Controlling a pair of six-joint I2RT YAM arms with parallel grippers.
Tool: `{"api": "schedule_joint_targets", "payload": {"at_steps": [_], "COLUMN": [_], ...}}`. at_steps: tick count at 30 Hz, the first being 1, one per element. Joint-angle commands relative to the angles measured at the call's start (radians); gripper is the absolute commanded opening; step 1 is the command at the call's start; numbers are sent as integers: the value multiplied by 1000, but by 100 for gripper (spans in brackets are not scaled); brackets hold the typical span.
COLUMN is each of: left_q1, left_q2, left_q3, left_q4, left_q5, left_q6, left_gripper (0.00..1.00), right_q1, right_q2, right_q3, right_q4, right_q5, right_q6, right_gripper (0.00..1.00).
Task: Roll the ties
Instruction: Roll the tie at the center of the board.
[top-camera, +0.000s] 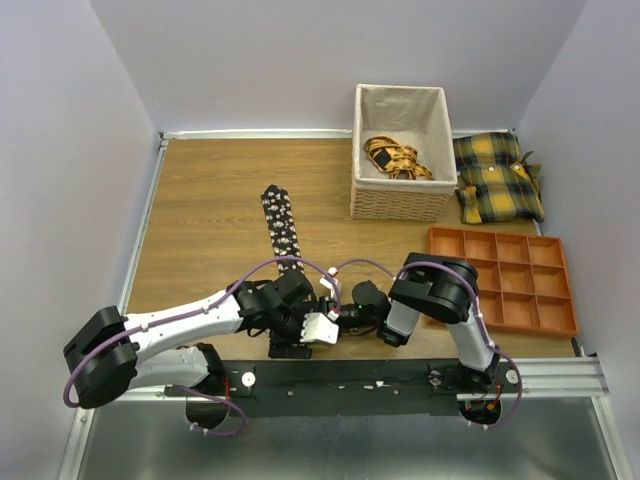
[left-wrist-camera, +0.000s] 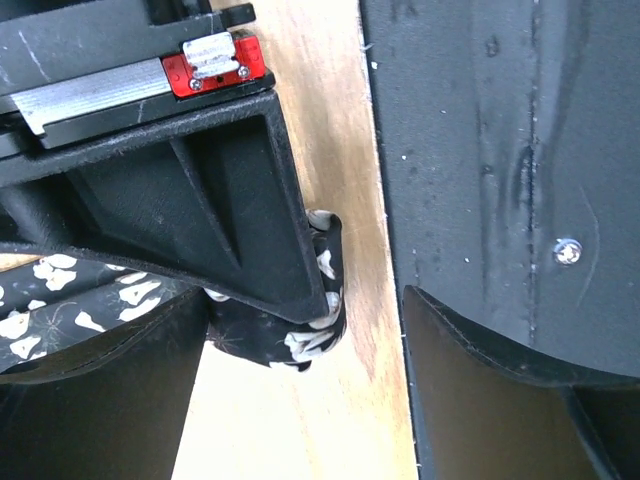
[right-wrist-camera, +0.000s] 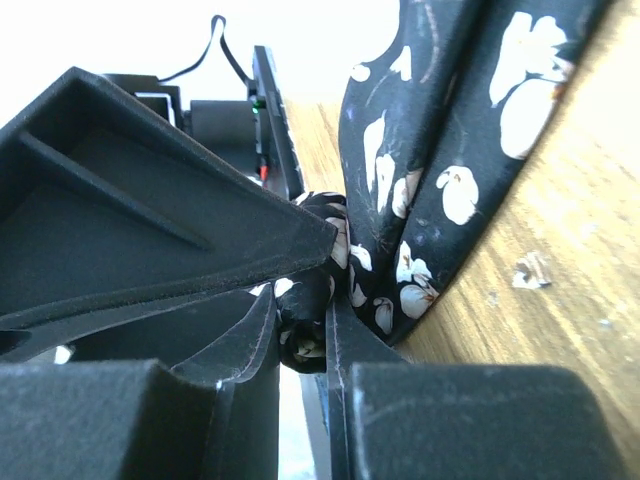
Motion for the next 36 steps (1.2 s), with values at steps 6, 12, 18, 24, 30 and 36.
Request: {"api": "schedule_joint_targets", "payload": {"at_steps": [6, 12, 18, 24, 30, 36], "left_q1": [-20, -28, -33, -44, -42, -33], "left_q2": [90, 82, 84, 97, 108, 116], "left_q3": [-5, -16, 7, 14, 18, 21], "left_q4": [86, 86, 117, 111, 109, 105], "left_q5": [-159, -165, -130, -104, -109, -98], "left_q6": [-99, -83, -69, -53, -53, -49], "left_gripper": [80, 62, 44, 30, 21, 17], "right_q1": [-24, -30, -30, -30, -30, -30], "right_q2": [55, 12, -8, -72, -224, -313], "right_q3": [-20, -31, 0, 25, 25, 80], "right_q4": [-71, -137, -229, -356, -563, -802], "right_q5": [49, 58, 66, 86, 120, 106], "right_q6": [29, 11, -17, -55, -169, -287], "right_gripper": [9, 9, 12, 38, 59, 62]}}
